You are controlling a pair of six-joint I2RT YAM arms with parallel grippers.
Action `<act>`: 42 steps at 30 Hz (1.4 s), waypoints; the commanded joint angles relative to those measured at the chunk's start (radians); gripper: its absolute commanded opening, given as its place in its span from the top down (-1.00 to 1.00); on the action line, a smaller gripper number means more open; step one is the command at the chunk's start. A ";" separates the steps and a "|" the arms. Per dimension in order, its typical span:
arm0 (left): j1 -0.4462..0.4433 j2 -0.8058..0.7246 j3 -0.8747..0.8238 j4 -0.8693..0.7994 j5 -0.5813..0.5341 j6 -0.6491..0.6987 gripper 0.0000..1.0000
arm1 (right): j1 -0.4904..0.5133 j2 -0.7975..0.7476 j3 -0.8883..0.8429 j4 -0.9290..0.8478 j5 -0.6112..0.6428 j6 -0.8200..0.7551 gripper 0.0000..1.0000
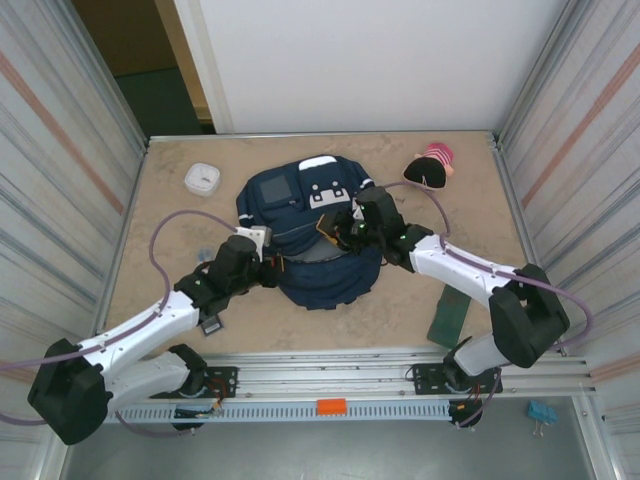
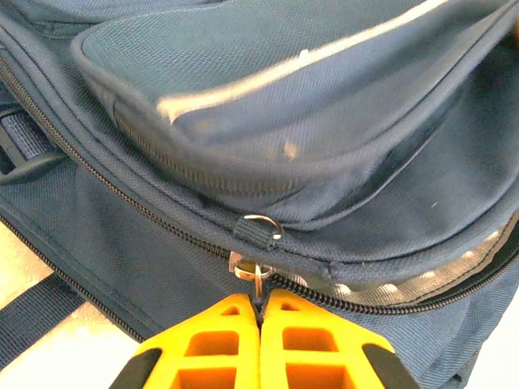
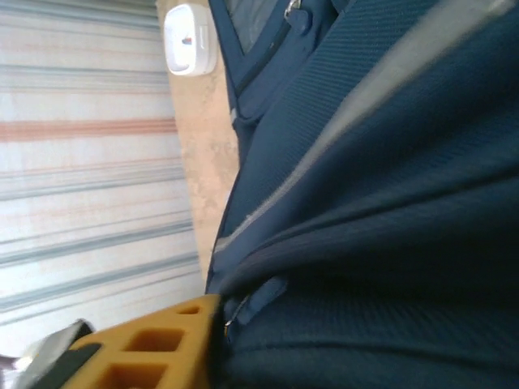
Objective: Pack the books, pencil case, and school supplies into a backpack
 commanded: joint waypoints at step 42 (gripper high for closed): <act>0.331 -0.126 0.131 -0.174 0.001 -0.111 -0.34 | 0.040 0.176 0.277 0.218 0.169 -0.119 1.00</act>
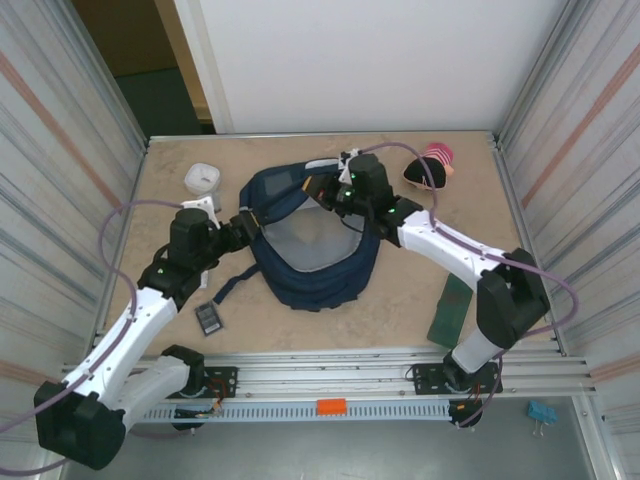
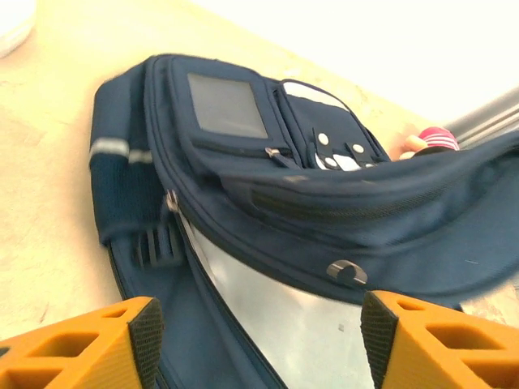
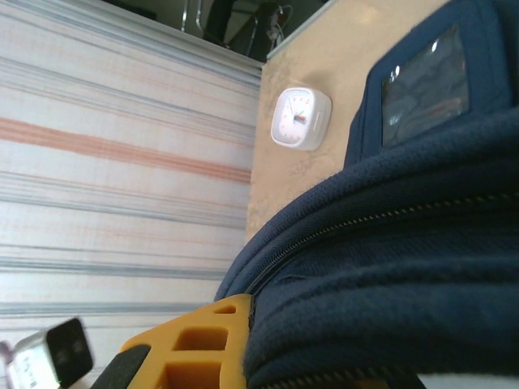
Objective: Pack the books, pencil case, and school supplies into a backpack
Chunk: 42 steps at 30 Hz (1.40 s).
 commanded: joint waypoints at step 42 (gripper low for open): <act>-0.012 0.563 -0.008 0.243 0.170 -0.027 -0.27 | -0.087 0.098 -0.145 -0.413 -0.048 -0.238 0.08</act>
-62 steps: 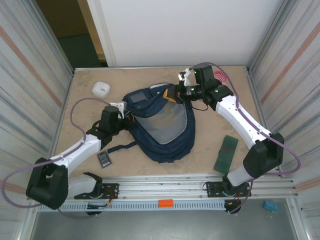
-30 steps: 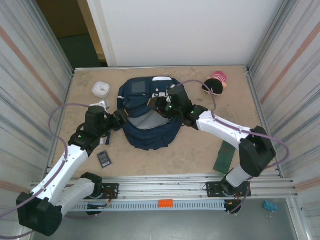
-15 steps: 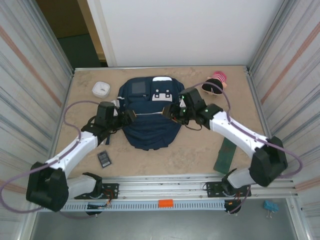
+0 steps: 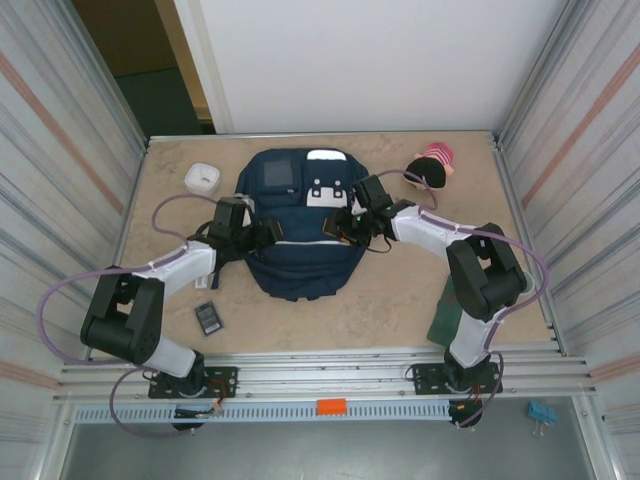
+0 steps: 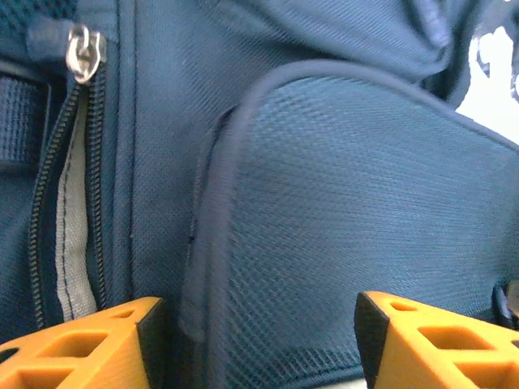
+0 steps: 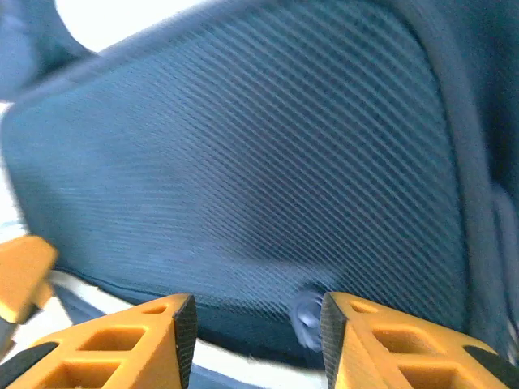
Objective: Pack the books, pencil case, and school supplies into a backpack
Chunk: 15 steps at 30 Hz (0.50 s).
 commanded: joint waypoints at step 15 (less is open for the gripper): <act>-0.083 -0.325 0.055 -0.183 -0.158 0.019 -0.34 | -0.143 -0.506 -0.016 -0.656 0.320 -0.163 -0.17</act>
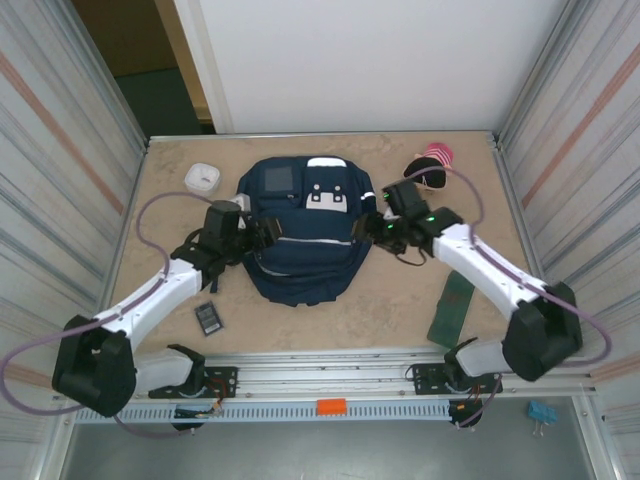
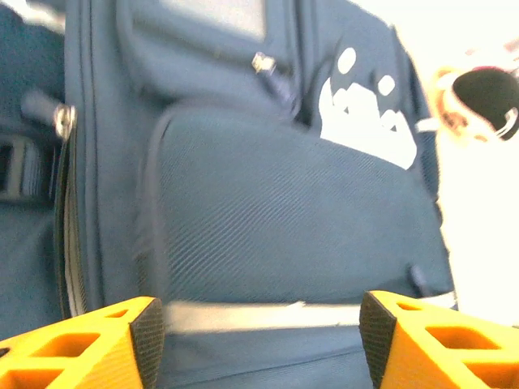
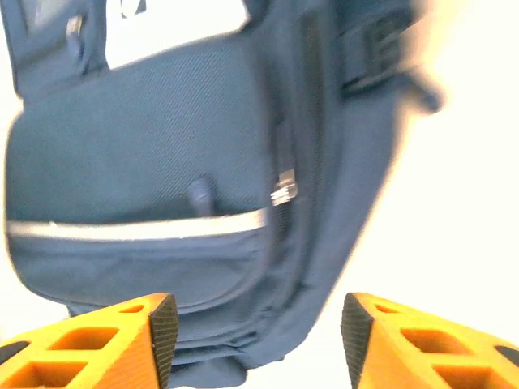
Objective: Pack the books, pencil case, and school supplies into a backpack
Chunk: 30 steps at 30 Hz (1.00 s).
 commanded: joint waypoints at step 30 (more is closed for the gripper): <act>-0.003 0.016 -0.007 0.043 0.005 0.013 -0.35 | -0.326 0.016 -0.374 0.092 0.058 0.162 -0.30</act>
